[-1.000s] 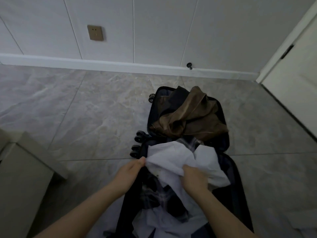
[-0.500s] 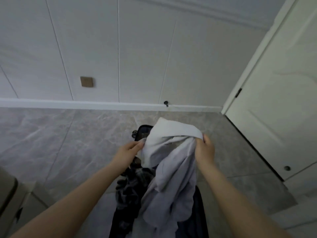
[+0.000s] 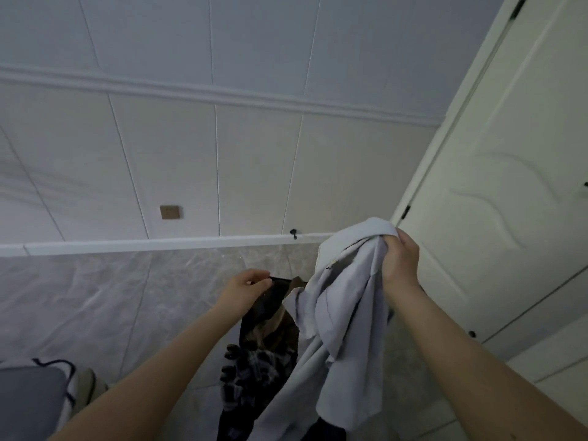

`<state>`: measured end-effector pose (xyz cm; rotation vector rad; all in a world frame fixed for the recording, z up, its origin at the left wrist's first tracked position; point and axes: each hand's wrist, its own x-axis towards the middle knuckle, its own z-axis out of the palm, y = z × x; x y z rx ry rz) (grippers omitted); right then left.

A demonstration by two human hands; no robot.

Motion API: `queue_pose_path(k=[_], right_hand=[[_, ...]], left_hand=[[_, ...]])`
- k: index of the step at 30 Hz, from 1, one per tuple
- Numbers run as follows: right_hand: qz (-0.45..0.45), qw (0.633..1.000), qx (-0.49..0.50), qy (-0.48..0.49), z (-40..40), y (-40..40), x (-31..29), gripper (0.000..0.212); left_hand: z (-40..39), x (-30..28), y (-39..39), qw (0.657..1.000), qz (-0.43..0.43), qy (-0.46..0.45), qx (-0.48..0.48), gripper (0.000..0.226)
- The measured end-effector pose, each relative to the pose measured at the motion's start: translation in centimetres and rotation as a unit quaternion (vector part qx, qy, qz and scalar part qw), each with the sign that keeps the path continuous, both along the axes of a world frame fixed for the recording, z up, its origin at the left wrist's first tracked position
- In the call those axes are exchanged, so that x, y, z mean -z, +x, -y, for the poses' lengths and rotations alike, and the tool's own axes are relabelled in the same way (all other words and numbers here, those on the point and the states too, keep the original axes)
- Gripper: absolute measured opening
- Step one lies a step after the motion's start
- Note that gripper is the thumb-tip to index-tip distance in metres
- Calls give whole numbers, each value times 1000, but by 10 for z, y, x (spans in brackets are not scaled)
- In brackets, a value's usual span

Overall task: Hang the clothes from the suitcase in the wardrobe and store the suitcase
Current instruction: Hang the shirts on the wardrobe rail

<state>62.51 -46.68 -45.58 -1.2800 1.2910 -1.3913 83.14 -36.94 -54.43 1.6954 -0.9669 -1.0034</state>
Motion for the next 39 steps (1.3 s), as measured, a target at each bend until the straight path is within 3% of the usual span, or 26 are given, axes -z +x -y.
queue_pose_path(k=[6, 11, 15, 19, 22, 23, 26, 33, 39], right_hand=[[32, 999, -16, -20, -33, 3, -150, 23], [70, 995, -35, -57, -70, 4, -275, 16], [103, 988, -50, -103, -111, 7, -360, 30], [157, 980, -48, -116, -153, 9, -427, 17], [191, 970, -53, -138, -182, 7, -464, 14], [195, 968, -55, -146, -191, 6, -473, 14], [204, 963, -65, -161, -217, -2, -493, 19], [188, 965, -71, -171, -276, -40, -525, 29], [155, 965, -129, -170, -338, -93, -557, 34]], left_hand=[[-29, -142, 1, 998, 46, -31, 9, 21], [-63, -255, 8, 991, 112, -71, 14, 27], [-88, -319, 16, 971, 198, -121, 53, 42], [-115, -361, 9, 948, 269, -144, 96, 54], [-134, -374, -7, 932, 299, -159, 128, 64], [-138, -376, -14, 930, 293, -170, 141, 57], [-158, -389, -41, 915, 316, -198, 152, 10], [-197, -423, -54, 937, 267, -213, 78, 21], [-248, -501, -49, 937, 178, -293, -74, 21]])
